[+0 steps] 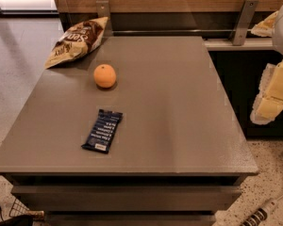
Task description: Move rxbar blueberry near brown chip bag
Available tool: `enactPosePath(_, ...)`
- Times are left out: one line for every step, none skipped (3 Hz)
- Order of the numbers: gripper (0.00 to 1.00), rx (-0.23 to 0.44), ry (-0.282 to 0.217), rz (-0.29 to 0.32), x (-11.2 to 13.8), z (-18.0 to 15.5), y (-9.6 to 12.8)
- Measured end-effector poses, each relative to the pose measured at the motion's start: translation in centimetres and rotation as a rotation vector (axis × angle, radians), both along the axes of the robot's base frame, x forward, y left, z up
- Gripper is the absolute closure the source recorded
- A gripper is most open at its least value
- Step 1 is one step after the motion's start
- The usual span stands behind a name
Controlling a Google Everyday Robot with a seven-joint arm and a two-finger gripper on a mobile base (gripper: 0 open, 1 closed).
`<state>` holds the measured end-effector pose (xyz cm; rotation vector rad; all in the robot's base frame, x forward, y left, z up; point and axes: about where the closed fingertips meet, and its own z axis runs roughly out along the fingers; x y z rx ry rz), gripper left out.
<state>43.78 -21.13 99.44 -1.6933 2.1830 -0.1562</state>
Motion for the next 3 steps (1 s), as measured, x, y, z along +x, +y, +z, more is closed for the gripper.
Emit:
enactPosePath(0.00, 0.008, -0.004, 0.008, 0.0, 0.0, 0.3)
enactPosePath(0.00, 0.116, 0.009, 0.076, 0.9, -1.9, 3.1)
enactPosePath(0.00, 0.324, 0.023, 0.178, 2.3, -4.2, 8.3)
